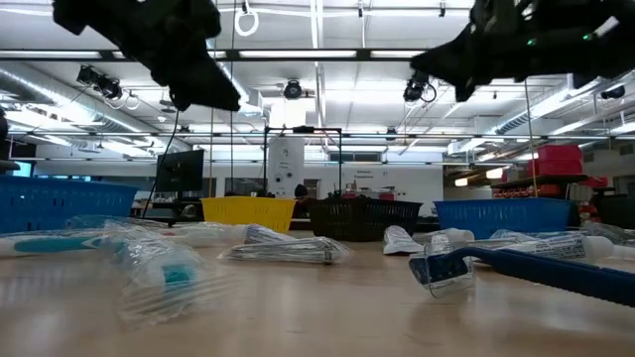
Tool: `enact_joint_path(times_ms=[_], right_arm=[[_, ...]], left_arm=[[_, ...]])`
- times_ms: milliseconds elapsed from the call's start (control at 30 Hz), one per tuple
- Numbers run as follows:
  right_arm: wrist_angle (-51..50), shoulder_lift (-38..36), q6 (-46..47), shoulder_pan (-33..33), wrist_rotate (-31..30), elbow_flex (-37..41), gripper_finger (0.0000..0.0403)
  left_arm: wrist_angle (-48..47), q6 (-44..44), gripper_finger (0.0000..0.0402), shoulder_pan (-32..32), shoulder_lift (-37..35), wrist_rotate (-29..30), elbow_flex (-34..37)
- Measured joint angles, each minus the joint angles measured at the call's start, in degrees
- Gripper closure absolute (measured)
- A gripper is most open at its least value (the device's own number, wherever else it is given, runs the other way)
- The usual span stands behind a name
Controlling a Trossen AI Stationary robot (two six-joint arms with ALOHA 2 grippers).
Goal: Pick & Place Travel size toiletries
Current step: Put the orange toothbrush into the left blue bin
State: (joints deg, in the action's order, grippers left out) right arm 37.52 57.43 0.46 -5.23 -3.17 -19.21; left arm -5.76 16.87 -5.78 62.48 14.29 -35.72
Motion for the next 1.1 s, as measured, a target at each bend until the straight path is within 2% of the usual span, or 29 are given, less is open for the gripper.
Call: enact_joint_path(times_ms=[133,300,367,600,700,867,1000,1100], right_arm=[[0.6,4.0,-3.2,0.0,-5.9,-0.2,0.0373],[1.0,4.6,-5.0,0.0,-19.0,-0.2,0.0374],[1.2,4.5,-4.7,0.0,-22.5,-0.2,0.0373],[1.3,4.5,-4.5,0.0,-22.1,-0.2,0.0374],[1.1,4.5,-6.2,0.0,-22.1,-0.2,0.0374],[0.9,4.5,-7.5,-0.1,-18.0,-0.2,0.0371],[0.9,4.7,-7.9,-0.2,-17.6,-0.2,0.035],[0.9,5.3,-6.9,-0.8,-16.7,-0.3,0.0321]], left_arm=[[-3.3,3.5,0.0264,0.0,5.7,-0.4,-1.6],[-6.3,8.0,0.0264,0.0,11.7,-2.4,-1.6],[-7.7,8.8,0.0264,0.0,13.5,-2.4,-1.6],[-8.7,12.8,0.0264,0.0,19.1,-2.7,-1.6],[-8.8,12.9,0.0264,0.0,21.4,-5.7,-1.6],[-8.9,10.9,0.0271,0.0,23.7,-6.7,-1.6],[-8.1,9.3,0.0288,0.0,25.2,-7.4,-2.1],[-7.7,8.8,0.0318,0.0,26.7,-8.6,-2.3]])
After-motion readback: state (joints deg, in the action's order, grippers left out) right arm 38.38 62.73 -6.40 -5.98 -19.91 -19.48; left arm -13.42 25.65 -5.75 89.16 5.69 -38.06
